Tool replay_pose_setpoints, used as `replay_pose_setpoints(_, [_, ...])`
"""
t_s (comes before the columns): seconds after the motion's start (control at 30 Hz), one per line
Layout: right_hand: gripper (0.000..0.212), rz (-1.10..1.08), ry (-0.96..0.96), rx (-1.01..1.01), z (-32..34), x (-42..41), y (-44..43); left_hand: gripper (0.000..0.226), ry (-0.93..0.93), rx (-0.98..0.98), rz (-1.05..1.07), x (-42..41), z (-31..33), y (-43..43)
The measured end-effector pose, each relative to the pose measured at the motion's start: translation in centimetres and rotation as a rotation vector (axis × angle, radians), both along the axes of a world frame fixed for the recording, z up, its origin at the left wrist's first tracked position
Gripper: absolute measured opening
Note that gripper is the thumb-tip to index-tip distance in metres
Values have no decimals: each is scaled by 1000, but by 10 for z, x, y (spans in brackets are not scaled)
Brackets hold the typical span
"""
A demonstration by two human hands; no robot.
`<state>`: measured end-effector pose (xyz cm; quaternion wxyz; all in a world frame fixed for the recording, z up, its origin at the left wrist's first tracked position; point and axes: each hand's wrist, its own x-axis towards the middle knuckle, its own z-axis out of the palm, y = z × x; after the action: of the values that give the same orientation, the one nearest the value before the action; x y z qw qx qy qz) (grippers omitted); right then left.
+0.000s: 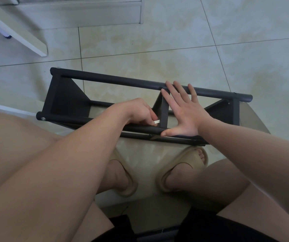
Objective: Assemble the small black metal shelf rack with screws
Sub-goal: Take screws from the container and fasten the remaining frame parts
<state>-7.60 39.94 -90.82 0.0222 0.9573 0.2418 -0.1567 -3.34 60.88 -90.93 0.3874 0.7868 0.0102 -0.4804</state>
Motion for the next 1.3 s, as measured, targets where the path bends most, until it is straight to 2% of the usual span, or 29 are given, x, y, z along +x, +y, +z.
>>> replay_pose_setpoints(0.2, [135, 6, -6, 2, -2, 0, 0, 20, -44, -7, -44, 0, 4, 0])
replay_pose_setpoints(0.37, [134, 4, -6, -1, -3, 1, -1, 14, -233, 88, -185, 10, 12, -3])
replay_pose_setpoints(0.43, [134, 3, -4, -1, -2, 1, -1, 16, -250, 107, -182, 9, 14, -5])
replay_pose_setpoints(0.6, [134, 6, -7, 6, -1, 1, 0, 19, -48, -21, 115, 1, 9, -8])
replay_pose_setpoints(0.73, [134, 3, -3, 8, -1, 1, 1, 10, 68, -152, 342, -4, 3, -13])
replay_pose_setpoints(0.8, [133, 3, -4, 10, -1, 1, 0, 20, 79, -191, 437, -5, 1, -16])
replay_pose_setpoints(0.97, [134, -1, -2, 3, -1, 1, 1, 28, -9, -177, 487, -6, -1, -21])
replay_pose_setpoints(1.17, [134, -2, -1, 4, -1, 0, 0, 32, -3, -179, 530, -6, 1, -22])
replay_pose_setpoints(1.23, [134, 0, -3, 2, -1, 0, 1, 26, 20, -191, 527, -6, 3, -22])
replay_pose_setpoints(1.3, [134, 0, -3, 2, -1, 0, 0, 11, 43, -198, 516, -7, 4, -22])
